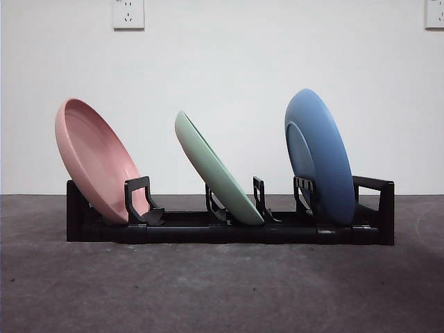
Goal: Place the plate
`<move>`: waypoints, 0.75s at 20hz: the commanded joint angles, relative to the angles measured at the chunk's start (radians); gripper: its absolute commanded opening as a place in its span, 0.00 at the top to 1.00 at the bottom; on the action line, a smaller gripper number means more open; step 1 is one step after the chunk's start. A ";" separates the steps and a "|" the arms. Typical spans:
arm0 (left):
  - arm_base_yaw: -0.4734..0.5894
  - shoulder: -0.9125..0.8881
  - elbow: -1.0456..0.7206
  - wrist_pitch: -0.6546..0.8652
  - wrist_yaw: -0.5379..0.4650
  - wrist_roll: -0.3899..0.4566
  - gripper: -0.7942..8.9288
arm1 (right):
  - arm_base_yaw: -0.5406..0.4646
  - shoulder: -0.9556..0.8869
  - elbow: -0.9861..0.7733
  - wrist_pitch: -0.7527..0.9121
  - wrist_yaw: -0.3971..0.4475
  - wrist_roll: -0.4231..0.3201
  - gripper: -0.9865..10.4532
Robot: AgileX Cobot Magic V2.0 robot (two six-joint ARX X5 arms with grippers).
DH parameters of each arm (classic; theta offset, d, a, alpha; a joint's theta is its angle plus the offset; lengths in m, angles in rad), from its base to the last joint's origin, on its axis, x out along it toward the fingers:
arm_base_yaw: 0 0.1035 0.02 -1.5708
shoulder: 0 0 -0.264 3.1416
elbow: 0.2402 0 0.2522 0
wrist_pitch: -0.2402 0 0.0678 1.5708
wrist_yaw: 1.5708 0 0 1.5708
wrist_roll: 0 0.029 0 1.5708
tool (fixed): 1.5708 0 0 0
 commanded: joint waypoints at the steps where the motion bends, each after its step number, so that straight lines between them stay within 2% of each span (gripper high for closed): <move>1: 0.001 0.000 -0.019 0.050 0.002 -0.167 0.91 | -0.001 -0.001 -0.004 0.073 0.008 0.048 0.90; 3: 0.001 0.000 -0.018 0.082 0.002 -0.255 0.91 | 0.001 -0.001 -0.003 0.131 -0.027 0.103 0.90; 6: 0.001 0.000 -0.018 0.154 0.002 -0.343 0.91 | 0.001 -0.001 -0.003 0.231 -0.083 0.173 0.90; 9: 0.001 0.000 -0.017 0.270 0.001 -0.366 0.91 | 0.001 -0.001 -0.003 0.317 -0.146 0.246 0.90; 13: 0.001 0.000 0.018 0.358 -0.002 -0.382 0.91 | 0.001 0.000 -0.002 0.444 -0.138 0.402 0.90; 15: 0.001 0.000 0.056 0.344 -0.003 -0.442 0.91 | 0.001 0.000 0.019 0.456 -0.135 0.490 0.90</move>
